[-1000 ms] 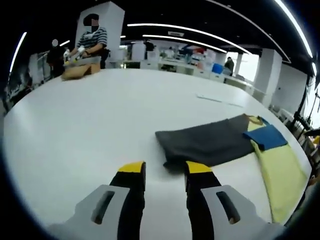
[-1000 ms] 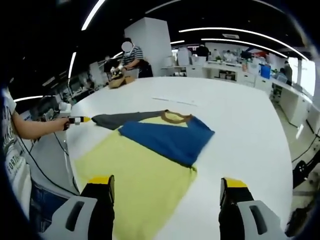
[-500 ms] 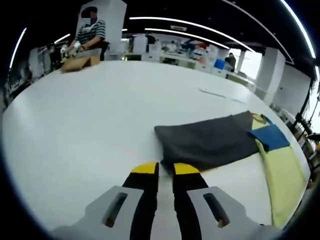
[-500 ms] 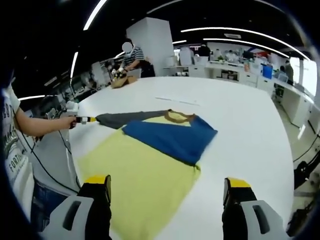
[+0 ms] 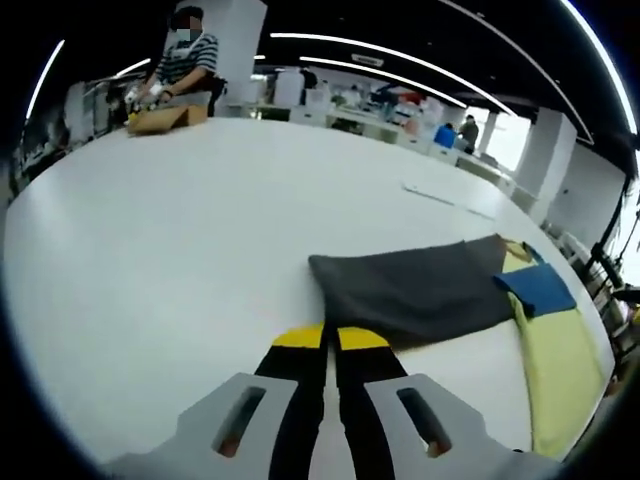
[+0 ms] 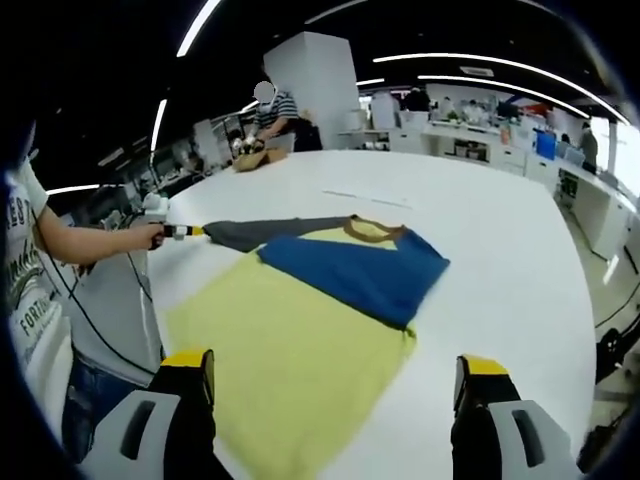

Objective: Fold the garment on the visible template until the final outline fits inside the template.

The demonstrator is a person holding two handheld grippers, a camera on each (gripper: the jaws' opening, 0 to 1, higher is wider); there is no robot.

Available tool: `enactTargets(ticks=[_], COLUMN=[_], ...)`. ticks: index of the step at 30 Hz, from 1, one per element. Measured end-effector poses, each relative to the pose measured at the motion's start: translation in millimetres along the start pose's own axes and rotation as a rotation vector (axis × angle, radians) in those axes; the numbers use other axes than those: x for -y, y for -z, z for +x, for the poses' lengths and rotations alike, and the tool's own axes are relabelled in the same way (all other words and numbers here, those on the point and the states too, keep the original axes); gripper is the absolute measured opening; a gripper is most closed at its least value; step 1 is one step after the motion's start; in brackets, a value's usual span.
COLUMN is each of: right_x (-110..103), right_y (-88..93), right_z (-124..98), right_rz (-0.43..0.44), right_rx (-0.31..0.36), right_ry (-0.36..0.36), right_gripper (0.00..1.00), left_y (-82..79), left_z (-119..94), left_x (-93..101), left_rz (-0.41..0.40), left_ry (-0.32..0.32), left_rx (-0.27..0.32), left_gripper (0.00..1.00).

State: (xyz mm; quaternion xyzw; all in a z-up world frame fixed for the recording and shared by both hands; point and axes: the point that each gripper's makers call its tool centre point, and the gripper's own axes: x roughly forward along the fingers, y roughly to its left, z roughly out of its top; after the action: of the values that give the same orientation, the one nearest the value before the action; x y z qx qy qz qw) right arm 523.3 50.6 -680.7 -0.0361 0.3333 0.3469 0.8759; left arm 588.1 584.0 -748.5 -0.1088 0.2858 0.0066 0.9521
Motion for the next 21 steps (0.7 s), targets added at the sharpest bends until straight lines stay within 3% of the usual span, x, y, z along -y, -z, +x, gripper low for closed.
enactTargets(ticks=[12, 21], right_x=[-2, -5], right_y=[-0.7, 2.2], right_z=[2, 4], right_rz=[0.007, 0.012], right_rx=[0.021, 0.019], right_ry=[-0.003, -0.011], right_gripper=[0.99, 0.99], left_y=[-17.3, -29.2], left_z=[-6, -6], left_x=[14.6, 29.3], left_rz=[-0.077, -0.055], left_ry=[0.02, 0.029], left_rx=[0.067, 0.091], left_gripper=[0.0, 0.0])
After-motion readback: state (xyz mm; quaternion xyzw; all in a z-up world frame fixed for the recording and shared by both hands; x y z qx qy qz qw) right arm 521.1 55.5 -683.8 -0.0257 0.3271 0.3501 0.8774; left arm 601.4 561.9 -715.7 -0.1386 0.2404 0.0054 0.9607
